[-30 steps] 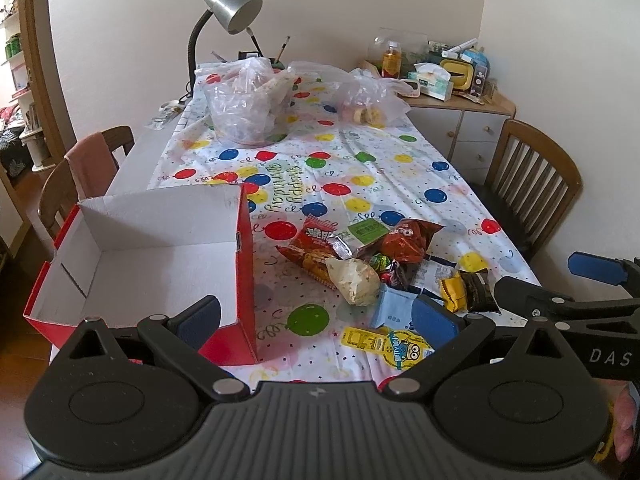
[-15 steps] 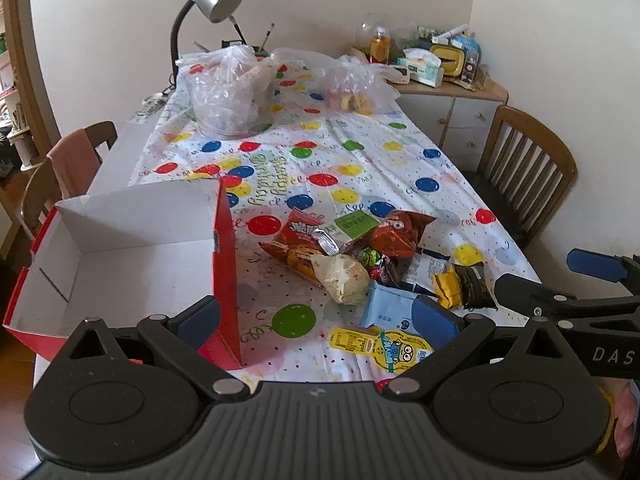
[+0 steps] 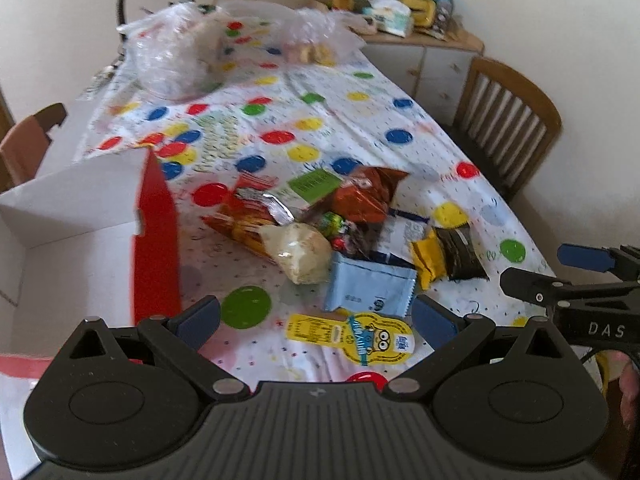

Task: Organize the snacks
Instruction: 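Grasp the yellow Minion stick with the left tool while the right tool grasps the dark bar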

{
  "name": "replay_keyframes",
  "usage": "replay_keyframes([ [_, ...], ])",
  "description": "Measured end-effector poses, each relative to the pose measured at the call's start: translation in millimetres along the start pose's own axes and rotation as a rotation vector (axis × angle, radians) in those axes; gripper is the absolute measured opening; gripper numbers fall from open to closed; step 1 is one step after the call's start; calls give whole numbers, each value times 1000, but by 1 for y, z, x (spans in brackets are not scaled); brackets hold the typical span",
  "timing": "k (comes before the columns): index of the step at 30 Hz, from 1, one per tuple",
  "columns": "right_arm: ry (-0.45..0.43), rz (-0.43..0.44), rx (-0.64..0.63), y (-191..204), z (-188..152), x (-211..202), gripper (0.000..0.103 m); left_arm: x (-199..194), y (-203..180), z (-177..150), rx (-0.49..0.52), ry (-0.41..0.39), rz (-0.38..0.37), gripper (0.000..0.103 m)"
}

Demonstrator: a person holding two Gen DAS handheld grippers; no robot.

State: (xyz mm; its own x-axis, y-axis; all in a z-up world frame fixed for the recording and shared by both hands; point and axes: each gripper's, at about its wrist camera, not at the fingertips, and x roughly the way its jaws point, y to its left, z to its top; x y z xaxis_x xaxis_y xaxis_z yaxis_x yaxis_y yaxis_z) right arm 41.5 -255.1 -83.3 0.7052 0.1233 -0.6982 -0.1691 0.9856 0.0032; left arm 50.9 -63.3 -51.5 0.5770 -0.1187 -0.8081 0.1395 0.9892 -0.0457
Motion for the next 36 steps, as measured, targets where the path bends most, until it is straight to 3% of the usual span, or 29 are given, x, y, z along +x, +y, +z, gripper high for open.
replay_keyframes([
  [10, 95, -16, -53, -29, 3, 51, 79, 55, 2, -5, -116, 180, 29, 101],
  [19, 149, -9, -64, -38, 20, 98, 70, 79, 8, -4, -349, 264, 81, 101],
  [24, 187, 16, -58, -39, 23, 113, 61, 94, 9, -6, -491, 317, 102, 93],
  [28, 211, 50, -63, -39, 23, 118, 58, 102, 6, -7, -576, 335, 124, 92],
  [36, 246, 81, -86, -40, 23, 126, 57, 112, -14, -3, -610, 341, 166, 91],
])
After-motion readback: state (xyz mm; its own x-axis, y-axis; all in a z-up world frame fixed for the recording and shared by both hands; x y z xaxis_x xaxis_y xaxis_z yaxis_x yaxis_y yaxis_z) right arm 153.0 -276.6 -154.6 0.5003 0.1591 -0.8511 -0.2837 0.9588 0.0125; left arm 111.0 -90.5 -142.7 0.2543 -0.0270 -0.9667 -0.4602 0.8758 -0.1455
